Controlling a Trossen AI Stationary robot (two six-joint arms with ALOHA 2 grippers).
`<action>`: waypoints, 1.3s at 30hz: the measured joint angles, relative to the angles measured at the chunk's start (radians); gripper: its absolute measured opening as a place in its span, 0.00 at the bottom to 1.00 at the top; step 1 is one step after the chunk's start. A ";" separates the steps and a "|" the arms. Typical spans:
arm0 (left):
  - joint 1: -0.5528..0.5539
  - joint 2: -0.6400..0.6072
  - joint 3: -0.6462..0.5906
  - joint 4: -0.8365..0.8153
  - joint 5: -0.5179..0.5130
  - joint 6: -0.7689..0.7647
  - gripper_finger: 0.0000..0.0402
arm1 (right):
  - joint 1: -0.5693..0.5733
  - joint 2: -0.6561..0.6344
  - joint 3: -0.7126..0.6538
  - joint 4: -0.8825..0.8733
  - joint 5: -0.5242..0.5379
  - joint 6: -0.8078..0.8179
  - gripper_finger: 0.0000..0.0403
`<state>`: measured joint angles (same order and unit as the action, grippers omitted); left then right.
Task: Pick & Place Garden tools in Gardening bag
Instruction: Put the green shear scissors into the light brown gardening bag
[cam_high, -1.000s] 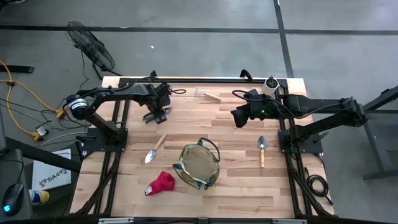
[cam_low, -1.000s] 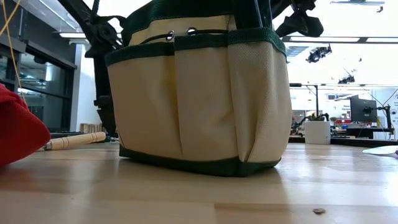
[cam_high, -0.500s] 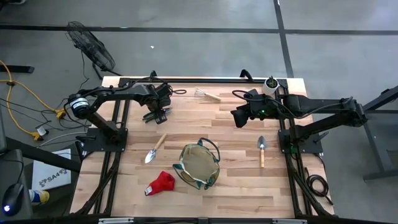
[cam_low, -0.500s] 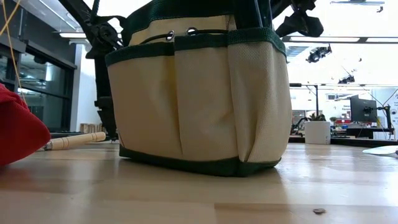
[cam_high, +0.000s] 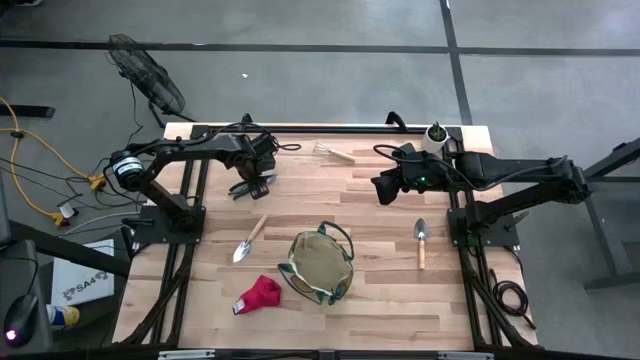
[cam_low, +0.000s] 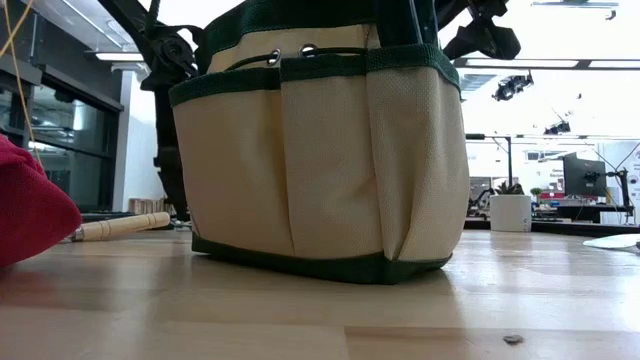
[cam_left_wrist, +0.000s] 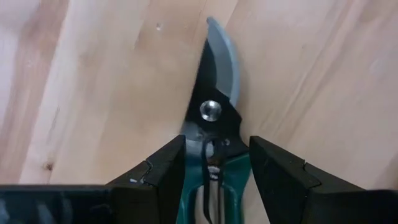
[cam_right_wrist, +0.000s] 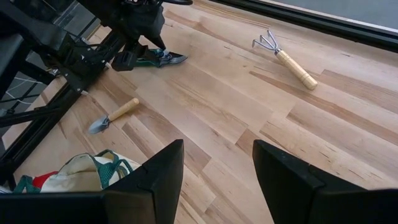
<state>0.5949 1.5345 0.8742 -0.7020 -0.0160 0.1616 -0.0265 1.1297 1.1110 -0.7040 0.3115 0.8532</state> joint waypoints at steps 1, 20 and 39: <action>0.000 0.000 0.000 -0.004 0.005 0.000 0.42 | 0.000 0.000 0.000 0.000 0.000 0.000 0.46; 0.000 0.010 0.001 -0.006 -0.018 0.018 0.42 | 0.000 0.000 0.000 -0.001 0.000 0.011 0.46; 0.000 0.009 -0.002 -0.003 0.006 0.036 0.15 | 0.000 0.000 0.000 -0.001 0.002 0.019 0.46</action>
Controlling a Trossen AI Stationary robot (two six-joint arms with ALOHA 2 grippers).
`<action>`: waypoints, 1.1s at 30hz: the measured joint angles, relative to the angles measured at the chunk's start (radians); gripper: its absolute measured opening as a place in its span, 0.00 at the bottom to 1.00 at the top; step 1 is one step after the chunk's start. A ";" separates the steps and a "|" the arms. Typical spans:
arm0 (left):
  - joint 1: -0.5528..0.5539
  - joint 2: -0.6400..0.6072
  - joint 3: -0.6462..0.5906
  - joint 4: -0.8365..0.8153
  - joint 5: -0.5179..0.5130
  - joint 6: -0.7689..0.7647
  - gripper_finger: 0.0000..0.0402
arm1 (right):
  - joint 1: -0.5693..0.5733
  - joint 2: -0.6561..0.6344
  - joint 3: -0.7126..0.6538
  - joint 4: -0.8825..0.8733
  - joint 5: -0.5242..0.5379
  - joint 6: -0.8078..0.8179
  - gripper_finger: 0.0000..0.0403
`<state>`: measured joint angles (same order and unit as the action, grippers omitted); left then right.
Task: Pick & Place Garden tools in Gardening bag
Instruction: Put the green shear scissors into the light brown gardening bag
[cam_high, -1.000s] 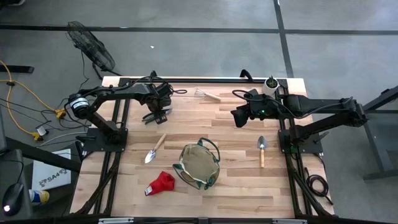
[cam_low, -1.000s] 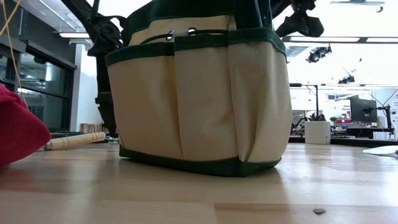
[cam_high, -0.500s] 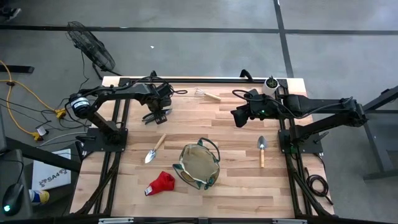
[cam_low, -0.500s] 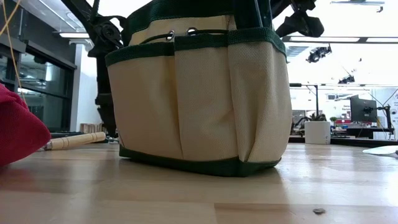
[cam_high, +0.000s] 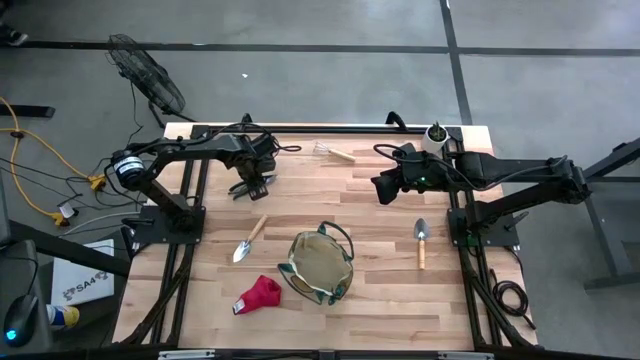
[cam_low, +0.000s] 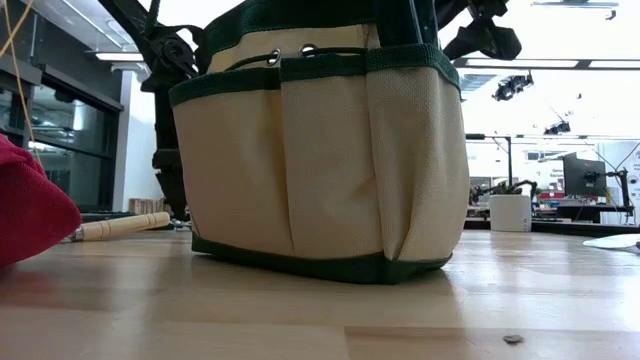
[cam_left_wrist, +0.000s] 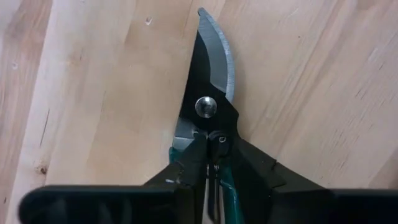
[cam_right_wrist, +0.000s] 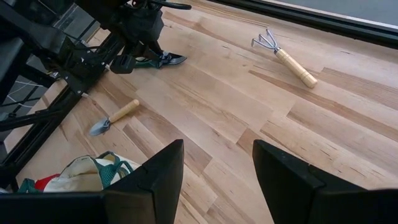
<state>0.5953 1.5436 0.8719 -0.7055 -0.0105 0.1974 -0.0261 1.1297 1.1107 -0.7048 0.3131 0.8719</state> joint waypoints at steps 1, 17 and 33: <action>0.000 0.000 0.000 0.000 0.000 0.000 0.14 | 0.000 0.000 0.000 0.000 0.000 0.000 0.46; 0.000 0.000 0.000 0.000 0.000 0.007 0.03 | 0.000 0.000 0.000 0.000 -0.002 0.000 0.46; 0.000 0.000 -0.001 0.000 0.000 0.022 0.17 | 0.000 0.000 0.000 0.000 -0.003 -0.001 0.46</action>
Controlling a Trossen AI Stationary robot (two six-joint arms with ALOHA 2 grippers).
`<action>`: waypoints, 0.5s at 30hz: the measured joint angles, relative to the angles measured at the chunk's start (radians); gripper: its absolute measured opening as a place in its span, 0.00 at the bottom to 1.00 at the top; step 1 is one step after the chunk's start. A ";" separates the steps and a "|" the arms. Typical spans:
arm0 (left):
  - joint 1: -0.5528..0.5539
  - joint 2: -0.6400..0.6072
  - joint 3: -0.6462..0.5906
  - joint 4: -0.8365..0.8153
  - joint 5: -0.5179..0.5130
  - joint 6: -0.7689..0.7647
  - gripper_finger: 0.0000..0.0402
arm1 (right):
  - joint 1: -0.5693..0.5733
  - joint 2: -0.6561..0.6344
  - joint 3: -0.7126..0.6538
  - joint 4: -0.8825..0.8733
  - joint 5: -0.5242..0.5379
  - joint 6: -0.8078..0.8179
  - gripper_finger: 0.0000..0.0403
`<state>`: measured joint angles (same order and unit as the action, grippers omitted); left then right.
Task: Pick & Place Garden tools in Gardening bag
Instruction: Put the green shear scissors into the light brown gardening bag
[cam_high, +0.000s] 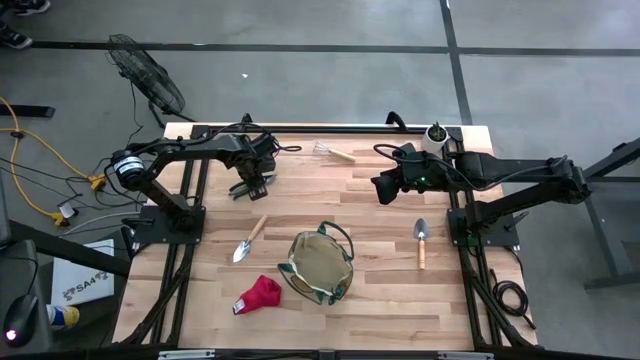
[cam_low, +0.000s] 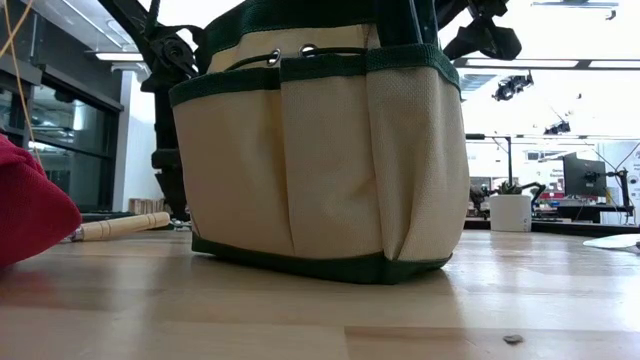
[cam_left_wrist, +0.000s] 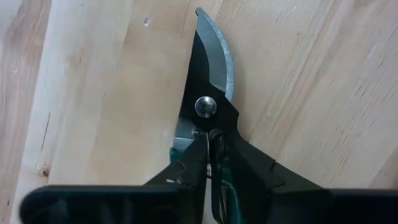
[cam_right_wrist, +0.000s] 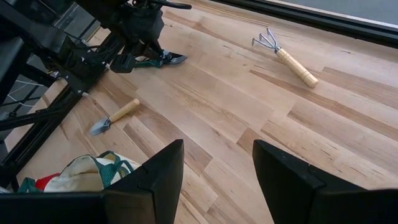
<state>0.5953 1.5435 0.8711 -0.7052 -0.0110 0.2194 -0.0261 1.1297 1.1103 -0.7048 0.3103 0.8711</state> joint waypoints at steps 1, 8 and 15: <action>0.000 0.000 0.000 0.000 0.000 0.005 0.19 | 0.000 0.000 0.000 0.000 0.000 0.000 0.46; 0.000 0.001 0.000 0.005 -0.026 0.016 0.24 | 0.000 0.000 0.000 0.000 0.000 0.000 0.46; -0.001 0.045 0.004 0.004 -0.038 0.020 0.24 | 0.000 0.000 0.000 0.000 0.000 0.000 0.46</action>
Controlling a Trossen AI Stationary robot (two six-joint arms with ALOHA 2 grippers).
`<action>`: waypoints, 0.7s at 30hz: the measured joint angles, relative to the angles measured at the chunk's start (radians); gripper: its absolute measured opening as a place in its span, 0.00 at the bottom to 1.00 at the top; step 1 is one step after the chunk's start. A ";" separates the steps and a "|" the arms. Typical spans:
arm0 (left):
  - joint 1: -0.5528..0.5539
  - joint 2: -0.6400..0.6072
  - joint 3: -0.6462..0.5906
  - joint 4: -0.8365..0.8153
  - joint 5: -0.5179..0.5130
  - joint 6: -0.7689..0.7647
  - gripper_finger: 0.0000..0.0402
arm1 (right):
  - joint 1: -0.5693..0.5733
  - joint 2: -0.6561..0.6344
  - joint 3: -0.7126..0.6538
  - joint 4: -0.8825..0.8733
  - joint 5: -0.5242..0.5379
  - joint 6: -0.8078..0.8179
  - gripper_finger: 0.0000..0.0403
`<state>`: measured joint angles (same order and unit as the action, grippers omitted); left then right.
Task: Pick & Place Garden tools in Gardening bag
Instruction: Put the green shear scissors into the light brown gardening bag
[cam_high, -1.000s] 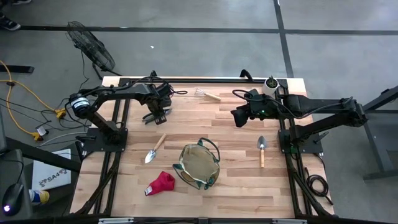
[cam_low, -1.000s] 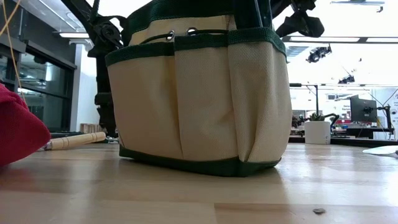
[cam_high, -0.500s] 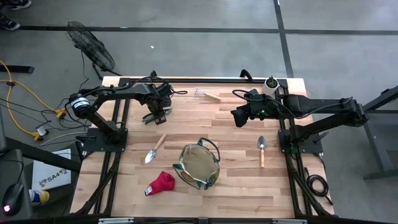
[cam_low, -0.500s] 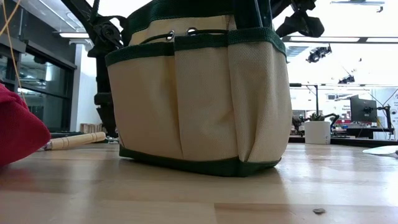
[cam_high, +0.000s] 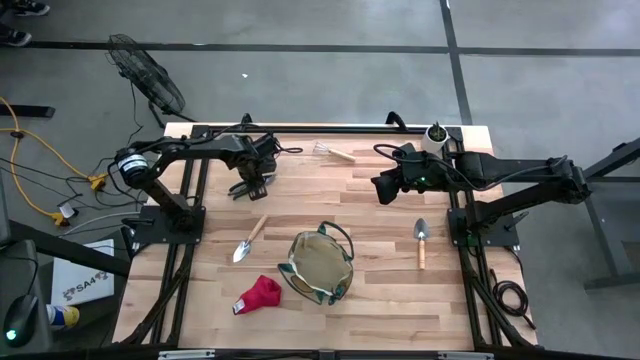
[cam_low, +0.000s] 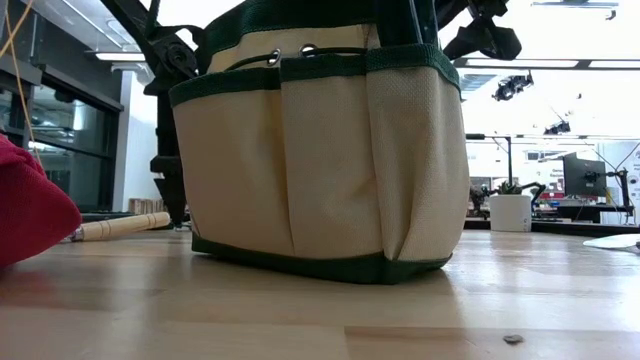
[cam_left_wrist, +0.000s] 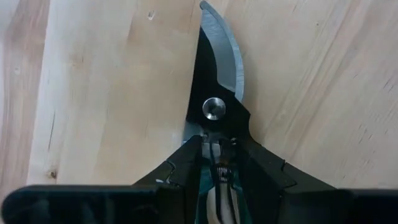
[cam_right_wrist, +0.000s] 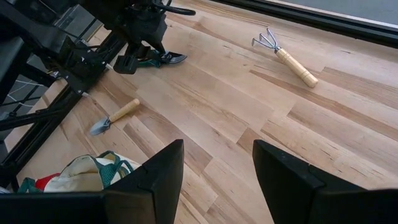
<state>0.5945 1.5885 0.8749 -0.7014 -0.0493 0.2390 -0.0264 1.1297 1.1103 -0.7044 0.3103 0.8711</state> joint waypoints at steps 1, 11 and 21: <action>0.000 0.001 0.000 0.001 0.000 0.000 0.24 | 0.000 0.000 0.000 0.000 0.000 0.000 0.46; 0.001 0.001 -0.001 0.002 0.002 -0.001 0.09 | 0.000 0.000 0.000 0.000 0.000 0.000 0.46; 0.000 0.004 0.010 -0.016 0.014 -0.008 0.01 | 0.000 0.000 0.000 0.000 0.000 -0.001 0.46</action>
<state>0.5949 1.5923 0.8851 -0.7174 -0.0349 0.2308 -0.0265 1.1297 1.1103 -0.7040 0.3107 0.8704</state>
